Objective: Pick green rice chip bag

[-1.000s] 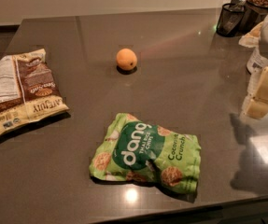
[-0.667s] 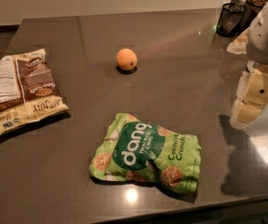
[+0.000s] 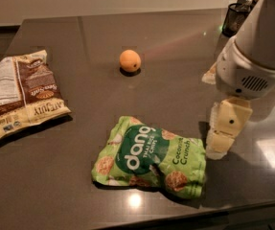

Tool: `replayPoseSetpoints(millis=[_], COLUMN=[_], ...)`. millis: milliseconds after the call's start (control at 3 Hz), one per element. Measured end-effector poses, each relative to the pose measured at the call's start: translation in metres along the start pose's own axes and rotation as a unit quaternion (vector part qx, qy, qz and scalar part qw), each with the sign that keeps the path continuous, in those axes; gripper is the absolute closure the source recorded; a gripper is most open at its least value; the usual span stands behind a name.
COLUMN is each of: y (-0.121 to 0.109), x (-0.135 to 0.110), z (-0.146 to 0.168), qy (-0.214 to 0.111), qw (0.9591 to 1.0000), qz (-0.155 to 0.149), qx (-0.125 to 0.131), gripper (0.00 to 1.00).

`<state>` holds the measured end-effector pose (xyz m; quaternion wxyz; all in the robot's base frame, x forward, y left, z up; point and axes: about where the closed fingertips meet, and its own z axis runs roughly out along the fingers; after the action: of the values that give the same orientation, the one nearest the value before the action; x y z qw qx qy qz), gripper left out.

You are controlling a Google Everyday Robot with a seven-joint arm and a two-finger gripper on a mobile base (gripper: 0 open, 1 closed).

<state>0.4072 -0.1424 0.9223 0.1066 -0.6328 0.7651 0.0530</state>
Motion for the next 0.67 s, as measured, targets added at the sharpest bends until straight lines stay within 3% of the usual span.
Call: replayPoseSetpoints(millis=[667], y=[0.029], x=[-0.018], z=[0.037], qy=[-0.005], qw=[0.9995], qz=[-0.021], qx=[-0.024], gripper=[0.0])
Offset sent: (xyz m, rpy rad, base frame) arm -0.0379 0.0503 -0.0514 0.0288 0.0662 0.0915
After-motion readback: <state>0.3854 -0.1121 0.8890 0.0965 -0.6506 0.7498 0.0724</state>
